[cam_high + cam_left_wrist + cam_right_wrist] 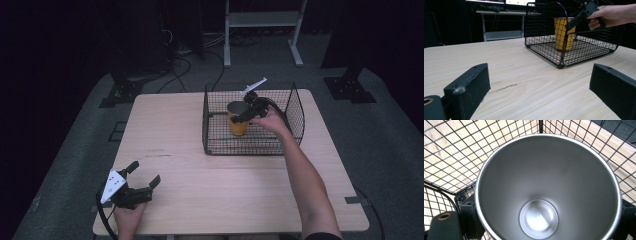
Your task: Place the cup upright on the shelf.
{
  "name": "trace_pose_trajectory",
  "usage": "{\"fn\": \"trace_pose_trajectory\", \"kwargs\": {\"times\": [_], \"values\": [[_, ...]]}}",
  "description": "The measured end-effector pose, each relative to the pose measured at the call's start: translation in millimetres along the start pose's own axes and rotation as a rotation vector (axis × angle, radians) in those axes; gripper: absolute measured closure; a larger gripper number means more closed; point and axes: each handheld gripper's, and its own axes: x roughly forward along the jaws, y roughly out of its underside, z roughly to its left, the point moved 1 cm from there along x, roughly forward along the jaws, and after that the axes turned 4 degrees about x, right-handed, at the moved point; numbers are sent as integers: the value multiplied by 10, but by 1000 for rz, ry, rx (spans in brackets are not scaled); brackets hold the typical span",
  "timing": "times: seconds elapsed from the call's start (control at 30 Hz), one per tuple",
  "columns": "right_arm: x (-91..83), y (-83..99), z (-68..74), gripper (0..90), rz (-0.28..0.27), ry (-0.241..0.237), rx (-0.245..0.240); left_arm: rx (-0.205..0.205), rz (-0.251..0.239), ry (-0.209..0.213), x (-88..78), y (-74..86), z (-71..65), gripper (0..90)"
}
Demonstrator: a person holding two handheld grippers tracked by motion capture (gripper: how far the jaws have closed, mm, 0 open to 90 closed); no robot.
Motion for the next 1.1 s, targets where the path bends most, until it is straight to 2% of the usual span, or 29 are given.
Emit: {"fn": "trace_pose_trajectory", "kwargs": {"times": [0.3, 0.63, 0.87, 1.1], "values": [[-35, 10, 1, 107, 16, 10, -2, 1, 0, -1, 1, 0, -1, 24], [-45, -12, 52, 23, 12, 27, -15, 2, 1, -1, 0, -1, -1, 24], [-130, -34, 57, 6, -18, 23, 2, 3, 2, -3, 4, -2, -4, 24], [-291, -72, 44, 7, -84, 22, 20, 3, 4, -9, 7, -3, -1, 24]]}}
